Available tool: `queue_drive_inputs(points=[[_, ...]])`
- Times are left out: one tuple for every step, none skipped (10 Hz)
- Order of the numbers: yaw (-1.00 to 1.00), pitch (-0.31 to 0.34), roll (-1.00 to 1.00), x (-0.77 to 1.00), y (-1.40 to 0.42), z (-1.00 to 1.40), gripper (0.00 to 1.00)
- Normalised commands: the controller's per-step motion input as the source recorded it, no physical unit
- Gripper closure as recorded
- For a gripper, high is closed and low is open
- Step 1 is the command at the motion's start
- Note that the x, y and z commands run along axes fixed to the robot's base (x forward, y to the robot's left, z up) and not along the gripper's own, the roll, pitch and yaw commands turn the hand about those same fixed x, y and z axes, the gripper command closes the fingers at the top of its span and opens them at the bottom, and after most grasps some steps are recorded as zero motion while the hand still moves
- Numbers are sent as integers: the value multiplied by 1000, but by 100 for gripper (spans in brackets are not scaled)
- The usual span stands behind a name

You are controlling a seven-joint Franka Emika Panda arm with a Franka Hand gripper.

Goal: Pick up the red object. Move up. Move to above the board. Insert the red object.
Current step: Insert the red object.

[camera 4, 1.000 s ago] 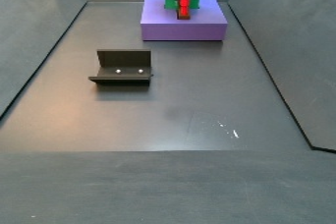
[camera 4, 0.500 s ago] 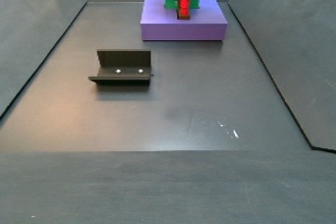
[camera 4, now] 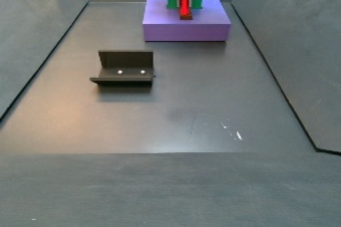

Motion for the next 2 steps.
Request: queue_drive_inputs(points=[[0,-19,11,0,0,-220,100],[0,0,0,0,0,0,100]])
